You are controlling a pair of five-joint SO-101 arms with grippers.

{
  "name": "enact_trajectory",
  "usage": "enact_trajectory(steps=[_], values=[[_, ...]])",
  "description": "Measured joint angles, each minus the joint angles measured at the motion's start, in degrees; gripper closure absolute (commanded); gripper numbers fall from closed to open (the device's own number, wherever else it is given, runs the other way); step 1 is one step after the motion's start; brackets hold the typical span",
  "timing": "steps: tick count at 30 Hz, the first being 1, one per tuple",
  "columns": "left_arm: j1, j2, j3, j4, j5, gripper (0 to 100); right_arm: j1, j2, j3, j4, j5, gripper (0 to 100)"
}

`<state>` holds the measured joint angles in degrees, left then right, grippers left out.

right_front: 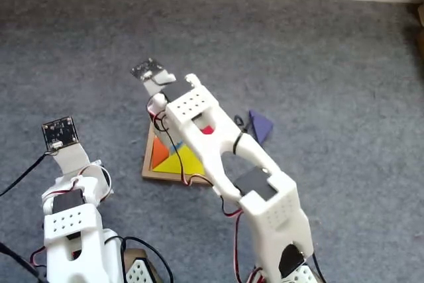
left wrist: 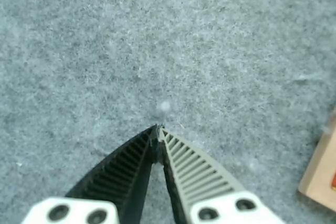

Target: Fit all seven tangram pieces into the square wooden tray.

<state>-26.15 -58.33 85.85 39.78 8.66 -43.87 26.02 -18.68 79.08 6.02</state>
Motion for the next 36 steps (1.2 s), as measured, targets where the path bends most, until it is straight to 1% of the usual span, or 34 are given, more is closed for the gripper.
enact_trajectory(steps=[5,9,11,16,19,25,28,33,36], values=[[0.0,0.0,0.0,0.0,0.0,99,0.79,-6.51,0.35,1.32,0.0,88.9],[0.0,0.0,0.0,0.0,0.0,99,2.29,-10.64,5.63,0.88,0.0,88.9],[0.0,0.0,0.0,0.0,0.0,99,2.99,-11.16,9.58,-1.93,0.0,88.9],[0.0,0.0,0.0,0.0,0.0,99,3.25,-11.43,19.96,-12.66,0.0,88.5],[0.0,0.0,0.0,0.0,0.0,99,3.34,-11.43,22.86,-16.97,0.0,88.5],[0.0,0.0,0.0,0.0,0.0,99,2.11,-11.43,23.38,-22.15,0.0,88.5],[0.0,0.0,0.0,0.0,0.0,99,1.58,-8.35,23.3,-22.95,0.0,88.5],[0.0,0.0,0.0,0.0,0.0,99,1.67,-2.37,18.46,-22.86,0.0,88.5],[0.0,0.0,0.0,0.0,0.0,99,1.67,0.62,14.33,-20.92,0.0,88.5]])
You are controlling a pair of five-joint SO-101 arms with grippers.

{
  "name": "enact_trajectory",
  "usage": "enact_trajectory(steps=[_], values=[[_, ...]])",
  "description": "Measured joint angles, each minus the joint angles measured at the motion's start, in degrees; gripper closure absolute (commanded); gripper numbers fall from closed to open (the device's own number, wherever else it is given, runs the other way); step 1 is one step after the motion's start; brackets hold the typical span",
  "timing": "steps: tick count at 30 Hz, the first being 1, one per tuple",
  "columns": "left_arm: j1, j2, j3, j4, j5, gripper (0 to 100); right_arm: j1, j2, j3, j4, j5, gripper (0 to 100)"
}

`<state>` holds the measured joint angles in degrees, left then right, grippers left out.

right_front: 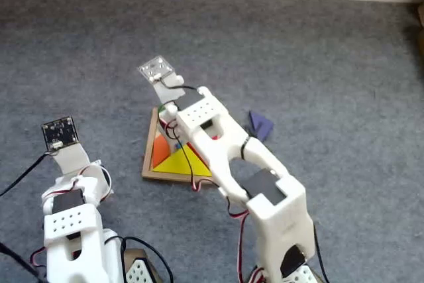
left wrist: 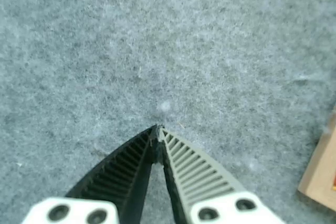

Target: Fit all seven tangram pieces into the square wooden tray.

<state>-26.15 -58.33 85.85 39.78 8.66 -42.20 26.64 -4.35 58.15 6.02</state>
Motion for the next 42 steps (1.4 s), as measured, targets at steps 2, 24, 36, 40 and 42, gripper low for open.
enact_trajectory(steps=[2,24,36,40,42], values=[[0.0,0.0,0.0,0.0,0.0,99,0.09,2.2,-3.25,1.32,0.0,88.5],[0.0,0.0,0.0,0.0,0.0,99,-0.53,15.03,-31.47,25.05,-2.37,76.6],[0.0,0.0,0.0,0.0,0.0,99,-2.02,14.95,-27.52,21.98,-2.81,77.1],[0.0,0.0,0.0,0.0,0.0,99,-2.37,14.95,-27.34,21.98,-2.81,84.1],[0.0,0.0,0.0,0.0,0.0,99,-2.37,14.95,-27.34,21.98,-2.81,85.4]])
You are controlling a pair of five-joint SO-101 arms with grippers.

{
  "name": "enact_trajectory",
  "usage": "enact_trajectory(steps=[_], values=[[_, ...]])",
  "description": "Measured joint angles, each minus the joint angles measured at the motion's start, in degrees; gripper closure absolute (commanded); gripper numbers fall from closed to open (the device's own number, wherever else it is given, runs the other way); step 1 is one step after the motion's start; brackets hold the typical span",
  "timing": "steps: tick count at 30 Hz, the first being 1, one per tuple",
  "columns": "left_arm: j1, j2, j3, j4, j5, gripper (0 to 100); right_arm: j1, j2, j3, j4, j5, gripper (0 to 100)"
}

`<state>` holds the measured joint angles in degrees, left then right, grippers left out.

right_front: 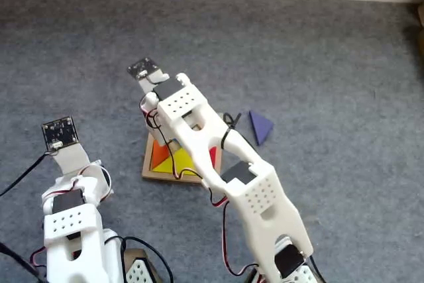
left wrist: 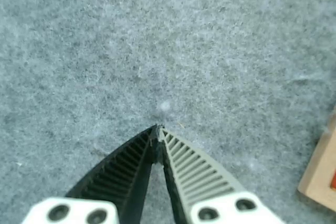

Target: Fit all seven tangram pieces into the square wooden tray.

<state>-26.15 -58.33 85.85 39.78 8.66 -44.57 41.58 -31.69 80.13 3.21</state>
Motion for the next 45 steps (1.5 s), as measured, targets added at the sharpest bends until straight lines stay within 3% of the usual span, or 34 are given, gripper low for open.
enact_trajectory(steps=[19,33,45], values=[[0.0,0.0,0.0,0.0,0.0,99,0.09,4.57,-1.32,1.93,-0.09,85.8],[0.0,0.0,0.0,0.0,0.0,99,1.14,4.57,-1.32,3.78,2.46,99.8],[0.0,0.0,0.0,0.0,0.0,99,1.05,3.52,-6.86,11.25,8.18,99.3]])
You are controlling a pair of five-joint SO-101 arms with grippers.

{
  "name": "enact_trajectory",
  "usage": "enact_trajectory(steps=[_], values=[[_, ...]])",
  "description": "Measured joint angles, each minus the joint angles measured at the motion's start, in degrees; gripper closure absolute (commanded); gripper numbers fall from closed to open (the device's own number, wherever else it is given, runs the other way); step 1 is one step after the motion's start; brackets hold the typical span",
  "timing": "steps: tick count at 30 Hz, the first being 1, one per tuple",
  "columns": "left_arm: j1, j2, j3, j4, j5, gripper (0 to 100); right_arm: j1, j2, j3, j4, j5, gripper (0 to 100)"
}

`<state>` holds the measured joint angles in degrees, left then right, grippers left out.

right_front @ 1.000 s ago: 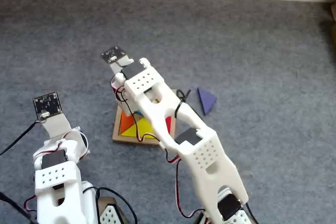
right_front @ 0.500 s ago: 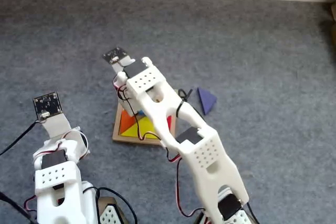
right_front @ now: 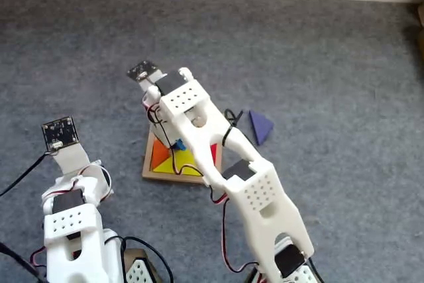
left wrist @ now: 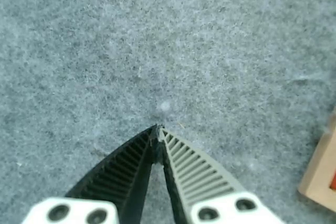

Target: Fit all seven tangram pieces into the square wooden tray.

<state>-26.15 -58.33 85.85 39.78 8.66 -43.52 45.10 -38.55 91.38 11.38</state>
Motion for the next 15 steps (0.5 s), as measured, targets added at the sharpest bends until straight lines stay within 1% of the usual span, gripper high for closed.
enact_trajectory(steps=[6,10,12,15], values=[[0.0,0.0,0.0,0.0,0.0,99,-0.09,0.18,-2.2,3.87,3.43,99.3],[0.0,0.0,0.0,0.0,0.0,99,-2.55,0.18,-2.2,4.04,4.92,99.1],[0.0,0.0,0.0,0.0,0.0,99,-4.04,0.18,-2.2,4.13,5.1,96.4],[0.0,0.0,0.0,0.0,0.0,99,-4.92,0.18,-2.2,4.22,5.1,88.8]])
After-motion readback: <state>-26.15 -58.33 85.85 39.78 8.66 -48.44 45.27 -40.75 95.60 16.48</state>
